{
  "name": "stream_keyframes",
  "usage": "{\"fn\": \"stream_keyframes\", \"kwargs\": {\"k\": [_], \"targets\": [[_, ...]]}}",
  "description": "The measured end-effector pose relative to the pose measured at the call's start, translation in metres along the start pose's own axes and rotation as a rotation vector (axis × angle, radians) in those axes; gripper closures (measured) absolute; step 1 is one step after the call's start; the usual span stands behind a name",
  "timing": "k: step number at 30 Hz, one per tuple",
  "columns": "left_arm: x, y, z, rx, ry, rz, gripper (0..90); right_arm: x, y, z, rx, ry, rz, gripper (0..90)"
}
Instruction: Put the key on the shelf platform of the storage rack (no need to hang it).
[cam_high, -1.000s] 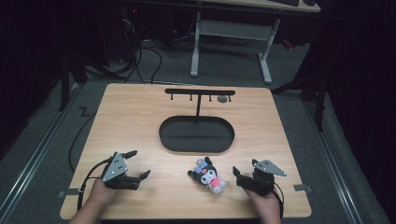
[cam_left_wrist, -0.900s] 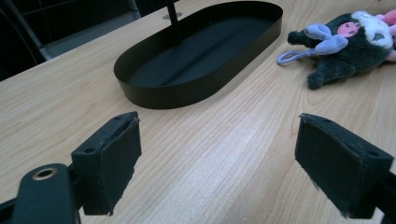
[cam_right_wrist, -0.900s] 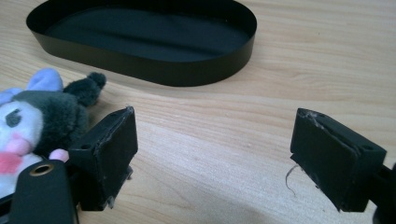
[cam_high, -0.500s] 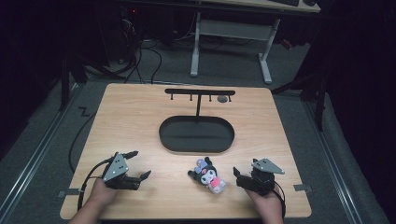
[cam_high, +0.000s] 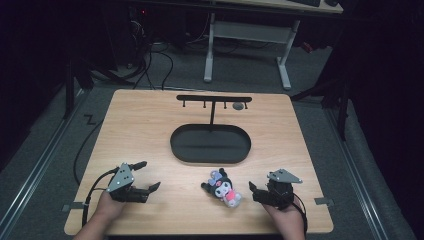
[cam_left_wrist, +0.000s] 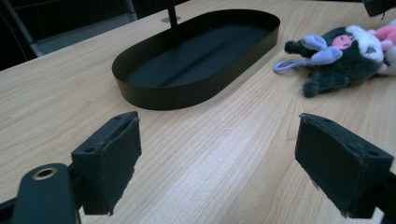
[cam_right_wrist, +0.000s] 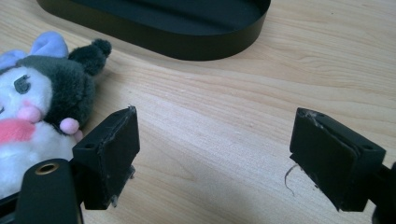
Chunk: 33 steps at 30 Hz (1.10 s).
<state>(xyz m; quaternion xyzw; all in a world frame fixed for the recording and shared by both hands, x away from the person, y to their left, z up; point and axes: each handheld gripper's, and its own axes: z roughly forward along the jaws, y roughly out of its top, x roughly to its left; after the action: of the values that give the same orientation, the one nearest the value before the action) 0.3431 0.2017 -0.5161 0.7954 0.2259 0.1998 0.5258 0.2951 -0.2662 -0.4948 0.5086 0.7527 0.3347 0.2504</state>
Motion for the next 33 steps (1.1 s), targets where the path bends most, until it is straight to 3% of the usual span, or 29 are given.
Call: {"fn": "stream_keyframes", "kwargs": {"k": [6, 10, 17, 27, 28, 33], "targets": [[0.0003, -0.0006, -0.0009, -0.010, -0.001, -0.006, 15.4, 0.0013, -0.0004, 0.0006, 0.031, 0.009, -0.012, 18.8], [0.0003, -0.0006, -0.0020, -0.025, -0.003, -0.007, 15.4, -0.0004, 0.0005, 0.0001, 0.054, 0.006, 0.004, 20.9], [0.0003, -0.0002, -0.0035, -0.038, 0.027, -0.009, 15.4, -0.0046, 0.0004, -0.0010, 0.085, 0.014, 0.016, 25.0], [0.0015, -0.0007, -0.0061, -0.045, 0.071, -0.019, 15.3, -0.0007, 0.0009, 0.0026, 0.128, 0.021, -0.011, 23.1], [0.0001, -0.0011, -0.0053, -0.042, 0.093, -0.012, 15.4, -0.0003, 0.0014, 0.0026, 0.131, 0.016, -0.005, 22.3], [-0.0024, -0.0016, -0.0043, -0.030, 0.086, -0.006, 15.4, -0.0018, 0.0023, 0.0013, 0.133, 0.011, 0.003, 22.1]]}}
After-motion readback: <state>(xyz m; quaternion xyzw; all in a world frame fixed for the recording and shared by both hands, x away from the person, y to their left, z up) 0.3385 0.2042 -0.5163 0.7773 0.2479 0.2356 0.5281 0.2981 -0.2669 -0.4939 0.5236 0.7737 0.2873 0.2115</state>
